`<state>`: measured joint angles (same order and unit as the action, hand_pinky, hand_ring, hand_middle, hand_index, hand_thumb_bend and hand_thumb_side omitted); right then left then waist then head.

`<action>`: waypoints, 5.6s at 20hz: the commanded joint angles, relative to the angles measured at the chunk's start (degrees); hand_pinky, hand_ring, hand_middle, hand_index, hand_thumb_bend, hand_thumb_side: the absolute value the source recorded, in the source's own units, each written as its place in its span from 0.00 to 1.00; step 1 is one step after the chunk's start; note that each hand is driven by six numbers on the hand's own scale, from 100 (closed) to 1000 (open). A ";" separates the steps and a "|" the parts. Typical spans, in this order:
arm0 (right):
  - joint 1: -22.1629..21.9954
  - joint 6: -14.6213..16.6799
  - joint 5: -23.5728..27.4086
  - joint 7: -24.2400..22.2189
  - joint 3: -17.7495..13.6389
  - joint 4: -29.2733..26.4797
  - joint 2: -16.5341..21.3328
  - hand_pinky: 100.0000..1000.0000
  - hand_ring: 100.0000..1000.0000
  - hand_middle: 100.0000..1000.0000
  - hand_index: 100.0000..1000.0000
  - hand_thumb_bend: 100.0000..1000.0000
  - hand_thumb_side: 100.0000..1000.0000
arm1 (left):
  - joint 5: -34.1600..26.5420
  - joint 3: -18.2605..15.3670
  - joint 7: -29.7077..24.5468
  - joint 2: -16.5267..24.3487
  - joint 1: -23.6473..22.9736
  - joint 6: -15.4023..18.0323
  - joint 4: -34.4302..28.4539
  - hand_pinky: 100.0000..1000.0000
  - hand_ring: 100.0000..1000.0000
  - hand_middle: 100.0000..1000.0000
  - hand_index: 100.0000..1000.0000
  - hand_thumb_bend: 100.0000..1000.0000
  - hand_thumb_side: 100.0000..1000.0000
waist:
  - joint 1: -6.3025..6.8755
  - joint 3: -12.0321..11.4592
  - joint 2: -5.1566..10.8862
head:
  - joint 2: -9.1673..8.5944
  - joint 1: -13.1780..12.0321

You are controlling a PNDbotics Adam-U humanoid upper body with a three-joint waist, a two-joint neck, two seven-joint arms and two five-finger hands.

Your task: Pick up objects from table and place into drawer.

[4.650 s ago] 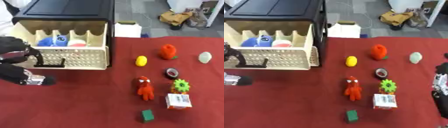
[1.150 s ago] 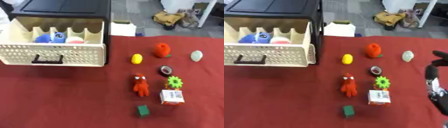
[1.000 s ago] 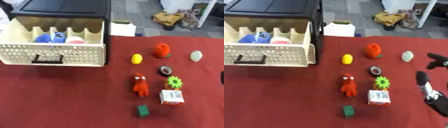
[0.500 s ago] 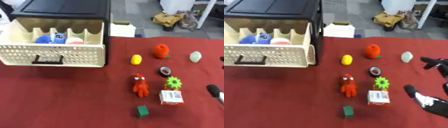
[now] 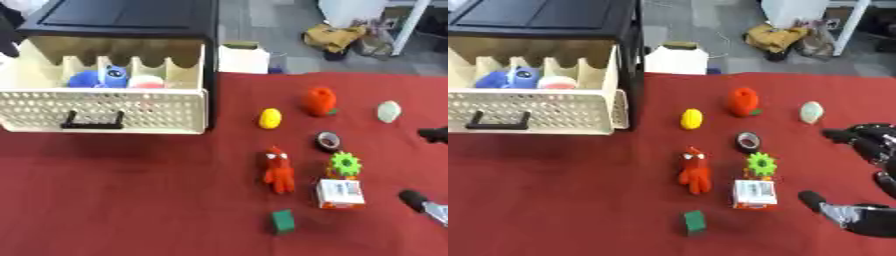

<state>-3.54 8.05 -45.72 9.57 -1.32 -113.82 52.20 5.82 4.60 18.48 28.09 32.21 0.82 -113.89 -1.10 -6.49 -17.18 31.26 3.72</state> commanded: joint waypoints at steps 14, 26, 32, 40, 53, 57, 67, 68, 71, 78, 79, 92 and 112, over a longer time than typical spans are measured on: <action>5.23 -0.06 14.27 -11.27 0.71 -0.77 10.10 0.70 0.70 0.56 0.83 0.59 0.58 | 0.02 0.15 -1.42 -0.12 -0.11 -0.39 -0.70 0.46 0.25 0.32 0.85 0.07 1.00 | -0.32 -0.39 1.07 | 0.31 0.99; 10.89 -2.17 23.40 -21.96 3.81 -0.77 13.38 0.70 0.72 0.54 0.82 0.65 0.45 | -0.07 0.44 -1.57 -0.64 0.26 -1.01 -0.70 0.44 0.25 0.31 0.84 0.07 1.00 | -0.75 -1.12 0.90 | -0.17 2.50; 12.91 -4.46 24.35 -26.78 5.42 -0.77 13.73 0.68 0.73 0.54 0.84 0.61 0.44 | -0.26 0.52 -1.68 -0.95 0.40 -1.21 -0.70 0.44 0.25 0.31 0.83 0.07 1.00 | -0.97 -1.36 0.91 | -0.30 3.03; 15.63 -7.51 23.84 -30.70 7.56 -0.77 14.15 0.67 0.73 0.56 0.85 0.56 0.42 | -0.43 0.73 -2.19 -1.22 0.47 -1.32 -0.70 0.44 0.24 0.31 0.83 0.06 1.00 | -1.18 -1.83 0.97 | -0.43 3.83; 17.86 -8.81 25.00 -35.75 10.73 -0.77 13.77 0.66 0.74 0.66 0.86 0.50 0.36 | -0.94 0.73 -2.49 -1.46 0.73 -1.45 -0.70 0.43 0.24 0.30 0.81 0.05 1.00 | -1.41 -2.48 0.91 | -0.77 4.89; 18.47 -9.49 24.49 -36.64 11.83 -0.77 13.70 0.66 0.74 0.66 0.85 0.47 0.34 | -1.09 0.83 -2.67 -1.66 0.83 -1.46 -0.70 0.43 0.24 0.30 0.80 0.05 1.00 | -1.49 -2.69 0.85 | -0.77 5.35; 20.92 -11.85 23.22 -37.90 14.09 -0.77 13.29 0.66 0.74 0.66 0.85 0.45 0.33 | -1.24 0.94 -2.98 -2.03 0.87 -1.48 -0.70 0.43 0.24 0.30 0.79 0.04 1.00 | -1.72 -3.48 0.62 | -0.91 6.17; 21.10 -11.97 23.27 -37.89 14.21 -0.77 13.23 0.65 0.74 0.66 0.84 0.46 0.33 | -1.25 0.93 -2.97 -2.06 0.89 -1.49 -0.70 0.43 0.24 0.30 0.79 0.04 1.00 | -1.74 -3.53 0.59 | -0.91 6.25; 21.57 -12.33 23.45 -37.86 14.56 -0.77 13.04 0.65 0.74 0.64 0.84 0.46 0.32 | -1.30 0.94 -3.01 -2.15 0.97 -1.46 -0.70 0.43 0.24 0.30 0.79 0.04 1.00 | -1.79 -3.66 0.46 | -0.98 6.43; 21.99 -13.47 23.81 -38.28 15.26 -0.77 12.49 0.64 0.73 0.62 0.82 0.49 0.30 | -1.46 0.90 -3.14 -2.31 1.17 -1.31 -0.70 0.43 0.24 0.31 0.79 0.03 1.00 | -1.87 -4.11 0.22 | -1.11 6.83; 21.97 -13.64 23.83 -38.36 15.40 -0.77 12.39 0.64 0.73 0.62 0.81 0.49 0.30 | -1.48 0.89 -3.16 -2.34 1.20 -1.29 -0.70 0.43 0.24 0.31 0.79 0.03 1.00 | -1.88 -4.19 0.17 | -1.13 6.89; 22.36 -18.59 20.49 -37.30 16.32 -0.77 11.45 0.62 0.72 0.54 0.74 0.53 0.26 | -1.70 0.91 -3.26 -2.68 1.44 -1.23 -0.70 0.42 0.24 0.30 0.78 0.02 1.00 | -2.16 -4.97 -0.35 | -1.16 7.53; 22.50 -22.81 21.69 -36.05 16.52 -0.70 10.23 0.60 0.69 0.49 0.70 0.57 0.22 | -1.73 0.77 -3.84 -3.01 1.32 -1.34 -0.70 0.42 0.23 0.29 0.76 0.01 1.00 | -2.33 -5.31 -0.76 | -0.76 8.00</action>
<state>18.39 -14.49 -24.83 -26.51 15.88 -113.94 61.18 4.10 5.81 14.78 24.58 32.81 -0.58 -113.89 -3.59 -11.74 -18.80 30.64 11.60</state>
